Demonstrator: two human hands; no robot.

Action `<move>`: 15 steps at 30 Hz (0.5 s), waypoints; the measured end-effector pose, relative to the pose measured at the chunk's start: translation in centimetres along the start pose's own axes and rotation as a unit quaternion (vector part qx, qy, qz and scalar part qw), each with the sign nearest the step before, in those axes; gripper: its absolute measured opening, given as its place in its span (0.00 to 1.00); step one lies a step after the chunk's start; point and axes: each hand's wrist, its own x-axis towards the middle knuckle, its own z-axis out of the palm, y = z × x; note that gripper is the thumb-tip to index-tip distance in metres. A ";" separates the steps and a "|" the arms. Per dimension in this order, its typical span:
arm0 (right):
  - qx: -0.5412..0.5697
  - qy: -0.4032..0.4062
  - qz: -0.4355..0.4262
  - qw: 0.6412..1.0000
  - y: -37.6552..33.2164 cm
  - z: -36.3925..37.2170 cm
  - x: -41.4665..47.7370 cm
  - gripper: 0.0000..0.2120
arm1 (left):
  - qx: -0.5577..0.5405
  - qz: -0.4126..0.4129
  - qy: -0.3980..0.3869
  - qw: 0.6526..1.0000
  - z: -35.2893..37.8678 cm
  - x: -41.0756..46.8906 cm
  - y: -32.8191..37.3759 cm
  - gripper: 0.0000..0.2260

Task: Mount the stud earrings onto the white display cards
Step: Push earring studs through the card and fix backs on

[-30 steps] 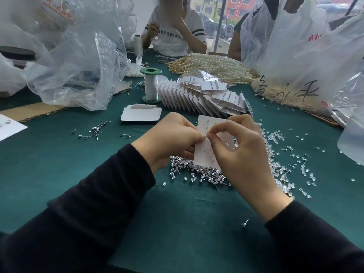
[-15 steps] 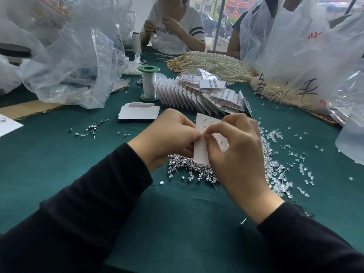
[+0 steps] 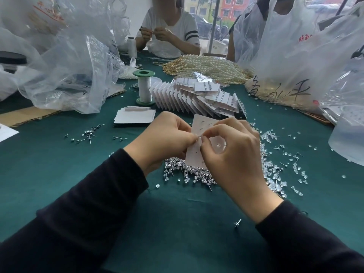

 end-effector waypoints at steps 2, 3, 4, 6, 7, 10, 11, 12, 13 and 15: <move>-0.002 -0.008 0.004 1.000 0.0 0.0 0.0 0.02 | 0.022 0.015 0.010 1.000 0.0 0.0 -0.1 0.08; -0.003 -0.010 0.006 1.000 0.0 0.1 0.0 0.01 | 0.039 0.028 0.017 0.999 0.1 0.0 -0.1 0.08; -0.005 -0.012 0.008 1.000 0.0 0.1 0.0 0.01 | 0.060 0.043 0.024 0.997 0.1 0.0 -0.1 0.08; -0.014 -0.013 0.011 1.000 0.0 0.2 -0.1 0.01 | 0.103 0.072 0.040 0.991 0.1 -0.1 -0.1 0.09; -0.018 -0.015 0.013 1.000 -0.1 0.2 -0.1 0.01 | 0.122 0.085 0.049 0.988 0.1 -0.1 -0.2 0.09; -0.021 -0.021 0.018 0.999 -0.2 0.3 -0.3 0.02 | 0.163 0.109 0.071 0.978 0.1 -0.1 -0.3 0.09; -0.019 -0.022 0.019 0.999 -0.2 0.3 -0.3 0.02 | 0.171 0.113 0.074 0.976 0.1 -0.1 -0.3 0.08; -0.014 -0.023 0.021 0.999 -0.1 0.3 -0.2 0.02 | 0.175 0.115 0.074 0.975 0.1 -0.1 -0.3 0.09; -0.007 -0.025 0.021 0.999 -0.1 0.3 -0.2 0.02 | 0.174 0.116 0.071 0.975 0.1 -0.2 -0.2 0.10; 0.007 -0.025 0.018 0.999 -0.1 0.4 -0.2 0.02 | 0.163 0.116 0.065 0.978 0.2 -0.3 -0.1 0.12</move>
